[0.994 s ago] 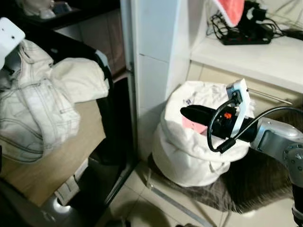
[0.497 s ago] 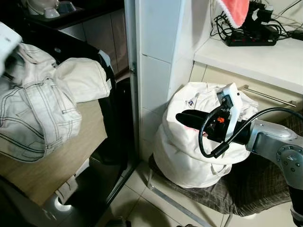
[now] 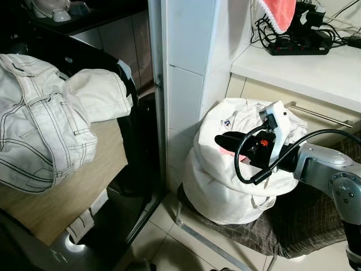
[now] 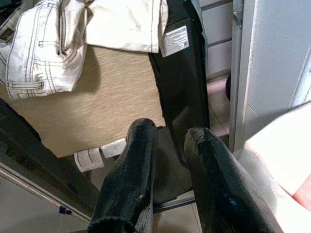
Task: Clothes washing
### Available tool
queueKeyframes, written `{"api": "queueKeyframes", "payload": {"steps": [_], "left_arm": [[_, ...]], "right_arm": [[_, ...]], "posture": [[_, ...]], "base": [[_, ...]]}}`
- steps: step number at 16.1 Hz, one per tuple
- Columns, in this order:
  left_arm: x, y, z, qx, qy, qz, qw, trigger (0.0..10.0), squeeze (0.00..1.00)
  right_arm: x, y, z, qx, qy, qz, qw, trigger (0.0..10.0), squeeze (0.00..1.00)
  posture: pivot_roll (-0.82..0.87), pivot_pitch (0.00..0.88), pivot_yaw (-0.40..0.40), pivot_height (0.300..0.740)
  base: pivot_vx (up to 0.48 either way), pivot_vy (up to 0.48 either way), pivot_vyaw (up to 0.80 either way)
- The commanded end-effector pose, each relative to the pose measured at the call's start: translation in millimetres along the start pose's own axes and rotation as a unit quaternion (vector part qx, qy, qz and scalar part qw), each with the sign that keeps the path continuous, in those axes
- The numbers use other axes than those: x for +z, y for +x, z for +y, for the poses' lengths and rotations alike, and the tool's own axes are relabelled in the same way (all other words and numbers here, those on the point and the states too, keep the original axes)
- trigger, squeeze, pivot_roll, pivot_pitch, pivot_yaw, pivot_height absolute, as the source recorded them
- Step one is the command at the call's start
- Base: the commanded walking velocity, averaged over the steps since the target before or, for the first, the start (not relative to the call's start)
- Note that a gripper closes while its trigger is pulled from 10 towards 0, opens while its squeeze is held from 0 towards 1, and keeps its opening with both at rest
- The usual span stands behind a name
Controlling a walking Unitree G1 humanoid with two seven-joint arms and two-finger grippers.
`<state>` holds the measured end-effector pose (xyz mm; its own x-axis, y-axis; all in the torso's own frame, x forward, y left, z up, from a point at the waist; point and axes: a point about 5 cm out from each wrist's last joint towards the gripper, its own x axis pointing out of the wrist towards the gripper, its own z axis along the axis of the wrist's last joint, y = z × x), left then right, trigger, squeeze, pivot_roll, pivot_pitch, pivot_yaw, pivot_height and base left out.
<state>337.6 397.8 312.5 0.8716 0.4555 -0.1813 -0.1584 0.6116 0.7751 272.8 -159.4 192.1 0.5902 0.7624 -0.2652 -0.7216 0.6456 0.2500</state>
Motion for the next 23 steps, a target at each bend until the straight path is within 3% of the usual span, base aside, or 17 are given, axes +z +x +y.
{"api": "queueKeyframes", "payload": {"steps": [1,2,3,6,9,11,12,14,15,16,17,18,19,20,21,22,23], "left_arm": [[2.2,-2.3,6.6,0.0,0.004,-0.002,1.0,10.0,1.0],[-2.3,-1.4,0.3,-0.032,-0.01,0.006,0.999,10.0,0.67],[-4.9,-0.3,-11.0,-0.092,-0.042,0.007,0.995,10.0,0.0],[30.7,-5.6,-16.6,-0.208,-0.197,-0.097,0.953,10.0,0.0],[39.3,-13.6,10.5,-0.17,-0.226,-0.131,0.95,10.0,0.0],[47.5,-18.7,23.5,-0.155,-0.276,-0.169,0.933,10.0,0.0],[53.4,-20.2,26.4,-0.143,-0.26,-0.18,0.938,10.0,0.0],[38.3,-15.2,25.0,-0.078,-0.097,-0.1,0.987,10.0,0.0],[26.5,-12.9,21.8,-0.074,-0.067,-0.065,0.993,10.0,0.0],[30.3,-12.6,17.3,-0.102,-0.114,-0.086,0.984,10.0,0.0],[50.8,-15.8,12.7,-0.16,-0.203,-0.157,0.953,10.0,0.0],[71.3,-21.3,8.6,-0.217,-0.246,-0.224,0.918,10.0,0.0],[101.2,-31.7,-3.7,-0.304,-0.275,-0.318,0.855,10.0,0.0],[115.2,-38.8,-18.2,-0.371,-0.279,-0.353,0.812,10.0,0.0],[117.3,-42.7,-37.5,-0.424,-0.249,-0.355,0.795,10.0,0.0],[106.3,-42.1,-70.5,-0.477,-0.164,-0.31,0.806,10.0,0.0],[101.1,-40.4,-80.0,-0.486,-0.136,-0.289,0.813,10.0,0.0]], "right_arm": [[4.3,-0.3,-2.4,-0.008,-0.01,-0.005,1.0,10.0,0.0],[4.3,0.1,-3.0,-0.01,-0.01,-0.005,1.0,10.0,0.0],[4.4,0.6,-3.6,-0.012,-0.011,-0.005,1.0,10.0,0.0],[3.8,0.5,-3.4,-0.012,-0.012,-0.004,1.0,10.0,0.0],[4.1,-1.6,-4.5,-0.015,-0.019,0.002,1.0,10.0,0.0],[4.9,-3.5,-5.6,-0.017,-0.021,0.001,1.0,10.0,0.0],[4.1,-4.2,-6.9,-0.021,-0.025,0.006,0.999,10.0,0.0],[3.2,-3.3,-7.7,-0.025,-0.028,0.012,0.999,10.0,0.0],[3.3,-2.1,-7.4,-0.024,-0.03,0.013,0.999,10.0,0.0],[3.3,-1.7,-7.1,-0.023,-0.03,0.014,0.999,10.0,0.0],[3.5,-1.9,-7.0,-0.023,-0.03,0.013,0.999,10.0,0.0],[3.5,-2.4,-7.1,-0.023,-0.03,0.013,0.999,10.0,0.0],[3.1,-2.8,-6.6,-0.022,-0.03,0.013,0.999,10.0,0.0],[2.4,-2.4,-5.7,-0.021,-0.032,0.013,0.999,10.0,0.0],[1.7,-1.4,-4.6,-0.019,-0.033,0.014,0.999,10.0,0.0],[1.0,-0.2,-3.3,-0.017,-0.036,0.018,0.999,10.0,0.0],[0.7,-0.2,-2.9,-0.017,-0.039,0.021,0.999,10.0,0.0]], "posture": [[-0.08,0.0,0.03,0.74],[-0.08,0.0,0.03,0.74],[-0.08,0.0,0.03,0.74],[-0.08,0.0,0.031,0.74],[-0.08,0.0,0.034,0.74],[-0.08,0.0,0.034,0.74],[-0.08,0.0,0.032,0.74],[-0.07,0.0,0.028,0.74],[-0.07,0.0,0.03,0.74],[-0.08,0.0,0.031,0.74],[-0.08,0.0,0.031,0.74],[-0.08,0.0,0.03,0.74],[-0.08,0.0,0.03,0.74],[-0.08,0.0,0.03,0.74],[-0.08,0.0,0.031,0.74],[-0.08,0.0,0.032,0.74],[-0.08,0.0,0.032,0.74]], "base": [[0.0,0.0,0.0],[0.0,0.0,0.0],[0.0,0.0,0.0],[0.0,0.0,0.0],[0.0,0.0,0.0],[0.0,0.0,0.0],[0.0,0.0,0.0],[0.0,0.0,0.0],[0.0,0.0,0.0],[0.0,0.0,0.0],[0.0,0.0,0.0],[0.0,0.0,0.0],[0.0,0.0,0.0],[0.0,0.0,0.0],[0.0,0.0,0.0],[0.0,0.0,0.0],[0.0,0.0,0.0]]}}
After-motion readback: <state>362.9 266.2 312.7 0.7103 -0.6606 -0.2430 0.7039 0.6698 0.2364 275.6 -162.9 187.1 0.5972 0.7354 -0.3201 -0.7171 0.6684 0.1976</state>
